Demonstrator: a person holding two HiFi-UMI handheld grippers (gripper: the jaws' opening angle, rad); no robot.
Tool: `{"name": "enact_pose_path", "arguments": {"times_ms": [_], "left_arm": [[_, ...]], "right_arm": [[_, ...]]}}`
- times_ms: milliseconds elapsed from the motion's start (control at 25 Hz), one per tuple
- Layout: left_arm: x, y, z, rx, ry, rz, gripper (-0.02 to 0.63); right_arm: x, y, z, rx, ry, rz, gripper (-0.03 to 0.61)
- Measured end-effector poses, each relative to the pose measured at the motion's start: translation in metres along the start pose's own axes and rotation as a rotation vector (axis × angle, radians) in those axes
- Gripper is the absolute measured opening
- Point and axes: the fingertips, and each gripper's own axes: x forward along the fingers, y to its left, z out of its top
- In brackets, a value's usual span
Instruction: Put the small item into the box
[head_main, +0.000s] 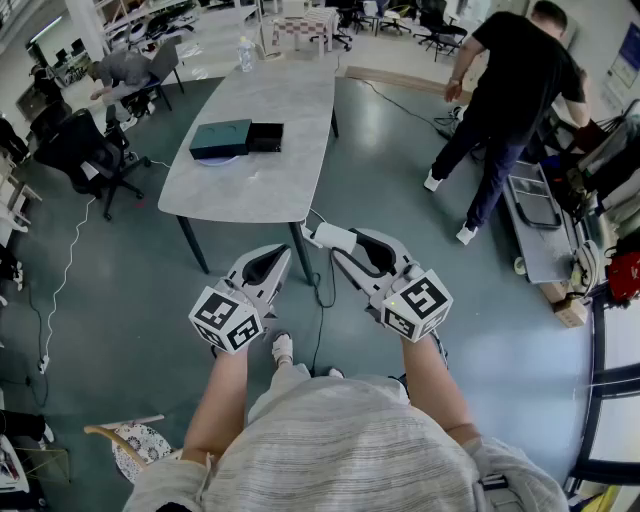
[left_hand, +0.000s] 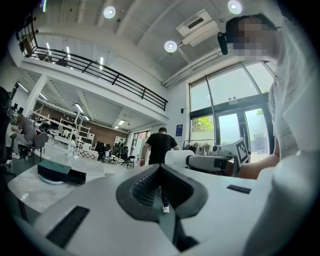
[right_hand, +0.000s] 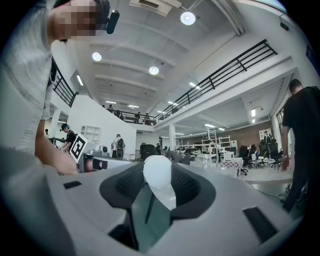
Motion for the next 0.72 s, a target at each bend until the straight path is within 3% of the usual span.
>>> {"name": "enact_pose_path", "arguments": {"times_ms": [720], "left_arm": [[-0.009, 0.008, 0.002, -0.014, 0.007, 0.004, 0.021]], "right_arm": [[0.013, 0.006, 0.001, 0.000, 0.001, 0.013, 0.183]]}}
